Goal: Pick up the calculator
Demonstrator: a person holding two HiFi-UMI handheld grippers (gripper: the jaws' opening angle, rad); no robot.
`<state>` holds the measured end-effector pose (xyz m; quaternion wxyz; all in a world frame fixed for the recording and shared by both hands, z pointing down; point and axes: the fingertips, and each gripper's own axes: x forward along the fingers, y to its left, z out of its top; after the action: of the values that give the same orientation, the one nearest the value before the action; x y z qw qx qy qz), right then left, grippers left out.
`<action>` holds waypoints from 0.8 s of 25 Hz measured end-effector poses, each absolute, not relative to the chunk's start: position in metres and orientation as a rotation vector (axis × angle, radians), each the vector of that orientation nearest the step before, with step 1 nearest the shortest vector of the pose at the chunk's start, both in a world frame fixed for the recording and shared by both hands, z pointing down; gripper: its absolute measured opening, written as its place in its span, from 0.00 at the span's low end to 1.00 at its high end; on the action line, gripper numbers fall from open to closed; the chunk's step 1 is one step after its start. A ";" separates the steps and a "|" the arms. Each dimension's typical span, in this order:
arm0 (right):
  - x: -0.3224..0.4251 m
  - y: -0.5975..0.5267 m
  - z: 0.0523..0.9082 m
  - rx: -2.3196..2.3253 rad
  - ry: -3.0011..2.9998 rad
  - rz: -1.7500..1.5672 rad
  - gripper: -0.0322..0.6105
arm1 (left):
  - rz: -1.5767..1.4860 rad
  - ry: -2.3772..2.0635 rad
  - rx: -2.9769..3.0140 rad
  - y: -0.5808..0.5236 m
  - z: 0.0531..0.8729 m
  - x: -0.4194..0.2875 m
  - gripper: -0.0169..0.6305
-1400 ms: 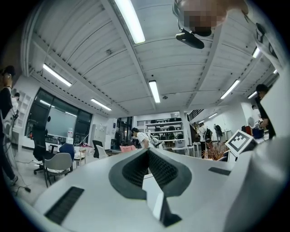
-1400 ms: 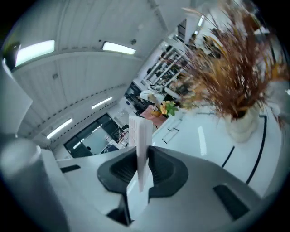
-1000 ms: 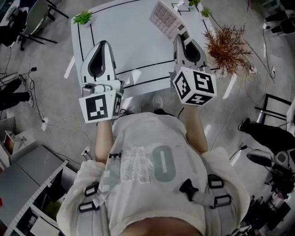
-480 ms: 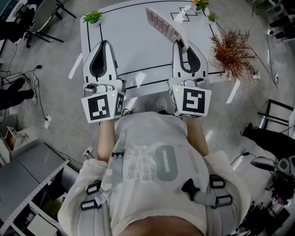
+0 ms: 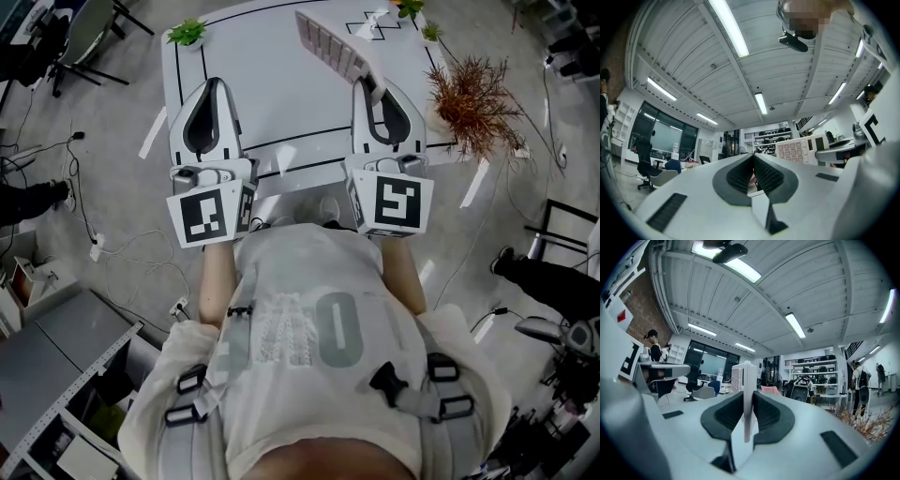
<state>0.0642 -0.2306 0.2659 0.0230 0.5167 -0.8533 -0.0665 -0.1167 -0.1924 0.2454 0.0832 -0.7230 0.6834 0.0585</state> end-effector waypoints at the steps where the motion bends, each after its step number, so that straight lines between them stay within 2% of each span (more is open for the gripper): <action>1: 0.064 -0.231 0.266 1.598 -2.644 -0.201 0.15 | 0.157 2.066 -2.161 -0.192 0.249 -0.119 0.06; 20: 0.073 -0.239 0.270 1.599 -2.615 -0.184 0.14 | 0.188 2.027 -2.141 -0.194 0.241 -0.115 0.06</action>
<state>0.0734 -0.2387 0.2699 0.0353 0.5204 -0.8511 -0.0597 -0.1150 -0.1943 0.2412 0.0935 -0.7214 0.6832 0.0634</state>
